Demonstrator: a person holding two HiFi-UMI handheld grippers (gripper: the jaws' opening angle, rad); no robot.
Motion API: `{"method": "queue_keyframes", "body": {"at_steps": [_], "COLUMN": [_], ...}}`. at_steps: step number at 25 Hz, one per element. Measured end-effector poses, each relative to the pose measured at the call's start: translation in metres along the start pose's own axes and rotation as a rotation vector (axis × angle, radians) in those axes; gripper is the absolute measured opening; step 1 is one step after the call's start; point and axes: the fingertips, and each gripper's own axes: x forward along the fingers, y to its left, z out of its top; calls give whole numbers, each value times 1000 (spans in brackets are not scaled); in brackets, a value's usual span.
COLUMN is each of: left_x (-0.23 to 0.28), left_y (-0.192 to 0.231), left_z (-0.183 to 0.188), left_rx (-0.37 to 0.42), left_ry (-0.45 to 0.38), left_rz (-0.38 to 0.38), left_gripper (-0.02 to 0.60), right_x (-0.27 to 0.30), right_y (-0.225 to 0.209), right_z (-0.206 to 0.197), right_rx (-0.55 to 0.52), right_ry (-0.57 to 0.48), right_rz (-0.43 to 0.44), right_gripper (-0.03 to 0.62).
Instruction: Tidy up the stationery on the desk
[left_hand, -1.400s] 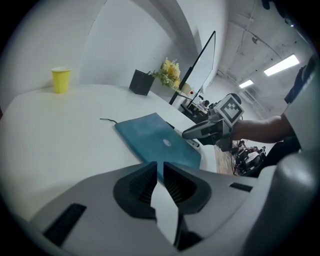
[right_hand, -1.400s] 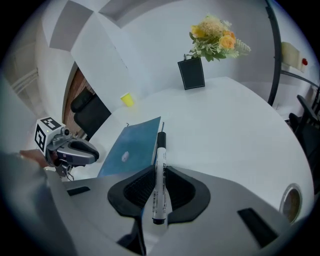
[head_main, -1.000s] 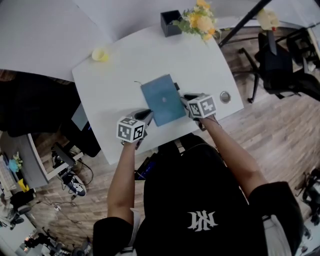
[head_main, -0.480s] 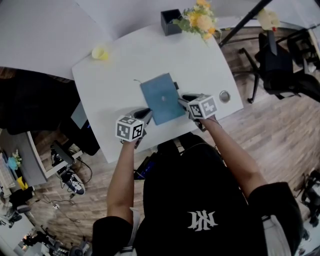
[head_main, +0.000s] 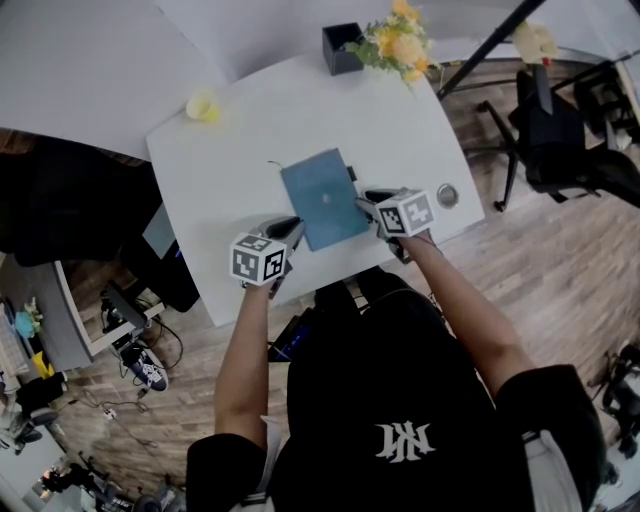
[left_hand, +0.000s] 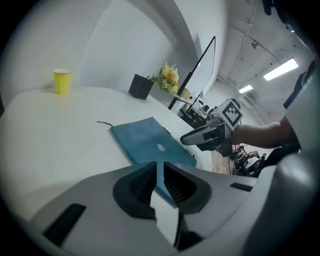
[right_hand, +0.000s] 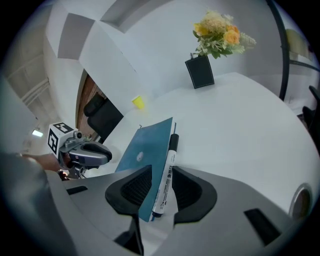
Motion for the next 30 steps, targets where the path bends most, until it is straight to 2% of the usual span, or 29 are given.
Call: {"method": "queue_keyframes", "body": {"at_steps": [3, 7, 12, 14, 17, 21, 24, 27, 30], "left_x": [-3, -13, -42, -60, -94, -139, -165, -186, -201], "left_y": [-4, -15, -34, -47, -70, -108, -136, -168, -199], "left_z": [7, 26, 67, 87, 116, 142, 149, 148, 146], "left_rx": [0, 3, 47, 70, 114, 144, 179, 212, 240], "left_ry": [-25, -81, -195, -260, -374, -525, -623, -678, -716], "left_rz": [-1, -8, 10, 20, 39, 62, 95, 101, 66], "left_gripper": [44, 44, 43, 41, 27, 9, 3, 3, 3], "right_x": [-8, -24, -64, -86, -125, -181, -216, -243, -263], "right_y": [4, 28, 81, 106, 143, 184, 202, 216, 228], "right_z": [13, 43, 97, 115, 135, 143, 139, 120, 101], "right_rx": [-37, -93, -238, -298, -384, -510, -584, -628, -676], "right_ry": [-30, -120, -290, -363, -473, -578, -637, -636, -648], "right_rz": [-2, 61, 197, 275, 407, 559, 627, 708, 761], "right_gripper": [129, 129, 111, 78, 61, 52, 51, 48, 48]}}
